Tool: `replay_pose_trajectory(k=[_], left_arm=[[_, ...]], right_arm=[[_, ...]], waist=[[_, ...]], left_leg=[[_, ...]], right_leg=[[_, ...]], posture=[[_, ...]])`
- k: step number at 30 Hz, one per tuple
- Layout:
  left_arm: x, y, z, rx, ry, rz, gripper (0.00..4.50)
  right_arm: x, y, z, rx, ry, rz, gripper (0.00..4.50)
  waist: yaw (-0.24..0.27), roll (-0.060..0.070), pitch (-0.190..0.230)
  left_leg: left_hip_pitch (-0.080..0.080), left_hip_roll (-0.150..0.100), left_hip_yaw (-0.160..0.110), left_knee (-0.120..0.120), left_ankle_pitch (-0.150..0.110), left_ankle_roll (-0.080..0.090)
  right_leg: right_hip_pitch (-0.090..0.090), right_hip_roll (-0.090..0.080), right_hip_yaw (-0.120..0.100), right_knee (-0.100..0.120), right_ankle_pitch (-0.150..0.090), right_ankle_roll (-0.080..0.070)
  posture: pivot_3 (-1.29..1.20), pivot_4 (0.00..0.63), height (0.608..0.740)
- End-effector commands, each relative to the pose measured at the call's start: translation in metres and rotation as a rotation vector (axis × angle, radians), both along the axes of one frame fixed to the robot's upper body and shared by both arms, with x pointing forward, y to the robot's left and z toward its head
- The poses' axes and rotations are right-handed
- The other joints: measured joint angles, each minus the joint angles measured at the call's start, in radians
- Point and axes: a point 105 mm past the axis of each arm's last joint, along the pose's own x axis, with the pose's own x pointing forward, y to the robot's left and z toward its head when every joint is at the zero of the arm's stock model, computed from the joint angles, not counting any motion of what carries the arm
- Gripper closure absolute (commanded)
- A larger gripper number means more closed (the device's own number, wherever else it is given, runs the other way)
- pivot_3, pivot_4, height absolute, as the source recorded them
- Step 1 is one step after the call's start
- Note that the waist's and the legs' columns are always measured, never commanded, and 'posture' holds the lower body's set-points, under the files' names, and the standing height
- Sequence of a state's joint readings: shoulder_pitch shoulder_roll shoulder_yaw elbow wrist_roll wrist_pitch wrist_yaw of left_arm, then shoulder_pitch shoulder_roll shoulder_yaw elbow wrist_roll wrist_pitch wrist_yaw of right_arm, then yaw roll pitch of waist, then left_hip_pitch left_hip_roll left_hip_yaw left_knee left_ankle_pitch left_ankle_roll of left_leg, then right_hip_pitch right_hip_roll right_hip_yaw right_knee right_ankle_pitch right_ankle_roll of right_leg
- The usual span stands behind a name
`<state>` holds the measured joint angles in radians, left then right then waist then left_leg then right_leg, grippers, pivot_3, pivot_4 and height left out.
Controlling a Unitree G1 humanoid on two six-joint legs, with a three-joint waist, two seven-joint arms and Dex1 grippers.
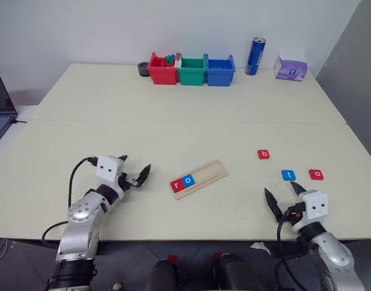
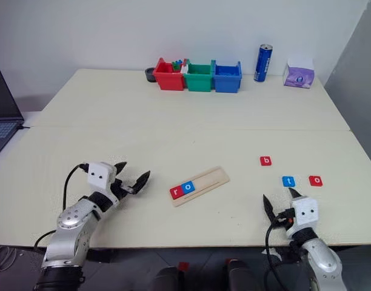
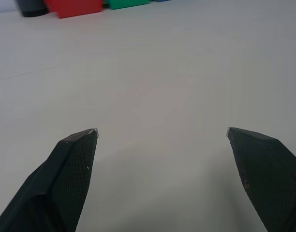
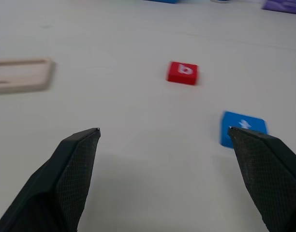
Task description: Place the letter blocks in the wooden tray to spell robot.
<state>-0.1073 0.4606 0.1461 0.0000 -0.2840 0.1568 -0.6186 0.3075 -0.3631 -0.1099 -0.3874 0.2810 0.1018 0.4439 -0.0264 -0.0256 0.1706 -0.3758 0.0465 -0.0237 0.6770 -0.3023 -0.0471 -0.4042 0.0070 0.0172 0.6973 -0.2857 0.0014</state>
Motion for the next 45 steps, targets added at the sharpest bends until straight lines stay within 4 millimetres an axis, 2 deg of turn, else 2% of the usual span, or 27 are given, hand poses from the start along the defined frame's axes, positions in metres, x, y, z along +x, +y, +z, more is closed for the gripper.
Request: replay_pose_trajectory(k=[1, 5, 8, 11, 16, 22, 33, 36, 38, 43, 45], left_arm=[[-0.011, -0.033, 0.016, -0.036, 0.026, -0.235, 0.00], [-0.029, -0.059, 0.008, 0.020, 0.124, -0.466, 0.00], [-0.034, -0.069, 0.004, 0.072, 0.144, -0.552, 0.00], [-0.027, -0.071, 0.000, 0.101, 0.153, -0.538, 0.00], [-0.027, -0.073, -0.020, 0.210, 0.215, -0.560, 0.00], [-0.020, -0.073, -0.026, 0.243, 0.239, -0.530, 0.00], [-0.032, -0.081, -0.034, 0.277, 0.359, -0.607, 0.00], [-0.032, -0.080, -0.036, 0.294, 0.378, -0.609, 0.58], [-0.032, -0.079, -0.036, 0.296, 0.386, -0.607, 1.13], [-0.032, -0.077, -0.037, 0.312, 0.387, -0.617, 1.12], [-0.034, -0.077, -0.037, 0.342, 0.372, -0.656, 1.12]], right_arm=[[-0.015, 0.033, 0.028, 0.048, 0.026, 0.258, 0.02], [-0.036, 0.059, 0.037, 0.010, 0.115, 0.495, 0.02], [-0.040, 0.064, 0.039, -0.017, 0.132, 0.548, 0.02], [-0.037, 0.065, 0.042, -0.019, 0.112, 0.545, 0.02], [-0.035, 0.068, 0.047, -0.012, 0.087, 0.552, 0.02], [-0.039, 0.071, 0.047, -0.020, 0.088, 0.576, 0.02], [-0.040, 0.075, 0.058, -0.020, 0.058, 0.580, 0.02], [-0.039, 0.076, 0.060, -0.020, 0.050, 0.572, 0.00], [-0.039, 0.076, 0.060, -0.024, 0.049, 0.570, 0.00], [-0.037, 0.075, 0.061, -0.051, 0.038, 0.552, 0.00], [-0.033, 0.066, 0.060, -0.089, 0.028, 0.523, 0.00]], waist=[[0.000, 0.000, 0.000], [0.000, 0.000, 0.000], [0.000, 0.000, 0.000], [0.000, -0.001, 0.000], [0.000, -0.001, 0.000], [0.000, 0.000, 0.000], [0.000, 0.000, 0.000], [0.000, 0.000, 0.000], [0.000, 0.000, 0.000], [0.000, 0.000, -0.001], [0.000, 0.000, -0.001]], left_leg=[[0.000, 0.000, 0.000, 0.000, 0.000, 0.000], [0.000, 0.000, 0.000, 0.000, 0.000, 0.000], [0.000, 0.000, -0.001, 0.000, 0.000, 0.000], [-0.001, 0.000, -0.001, 0.000, 0.000, 0.000], [-0.001, 0.000, -0.001, 0.000, 0.000, 0.000], [-0.001, 0.000, -0.001, 0.000, 0.000, 0.000], [-0.001, 0.000, -0.001, 0.000, 0.000, 0.000], [-0.001, 0.000, -0.001, 0.000, 0.000, 0.000], [-0.001, 0.000, -0.001, 0.000, 0.000, 0.000], [-0.001, 0.000, -0.001, 0.000, 0.000, 0.000], [-0.001, 0.000, -0.001, 0.000, 0.000, 0.000]], right_leg=[[0.000, 0.000, 0.000, 0.000, 0.000, 0.000], [0.000, 0.000, 0.000, -0.001, 0.000, 0.000], [0.000, 0.001, 0.000, -0.001, -0.002, 0.004], [0.000, 0.001, 0.000, -0.001, -0.003, 0.004], [0.000, 0.001, 0.000, -0.001, -0.003, 0.005], [0.000, 0.001, 0.000, -0.001, -0.003, 0.005], [0.000, 0.001, 0.000, -0.001, -0.003, 0.005], [0.000, 0.001, 0.000, -0.001, -0.003, 0.005], [0.000, 0.001, 0.000, -0.001, -0.003, 0.005], [0.000, 0.001, 0.000, -0.001, -0.003, 0.005], [0.000, 0.001, 0.000, -0.001, -0.003, 0.005]], posture=[[0.00, 0.150, 0.740], [0.00, 0.150, 0.740], [0.00, 0.150, 0.740], [0.00, 0.150, 0.740], [0.00, 0.150, 0.740], [0.00, 0.150, 0.740], [0.00, 0.150, 0.740], [0.00, 0.150, 0.740], [0.00, 0.150, 0.740], [0.00, 0.150, 0.740], [0.00, 0.150, 0.740]])
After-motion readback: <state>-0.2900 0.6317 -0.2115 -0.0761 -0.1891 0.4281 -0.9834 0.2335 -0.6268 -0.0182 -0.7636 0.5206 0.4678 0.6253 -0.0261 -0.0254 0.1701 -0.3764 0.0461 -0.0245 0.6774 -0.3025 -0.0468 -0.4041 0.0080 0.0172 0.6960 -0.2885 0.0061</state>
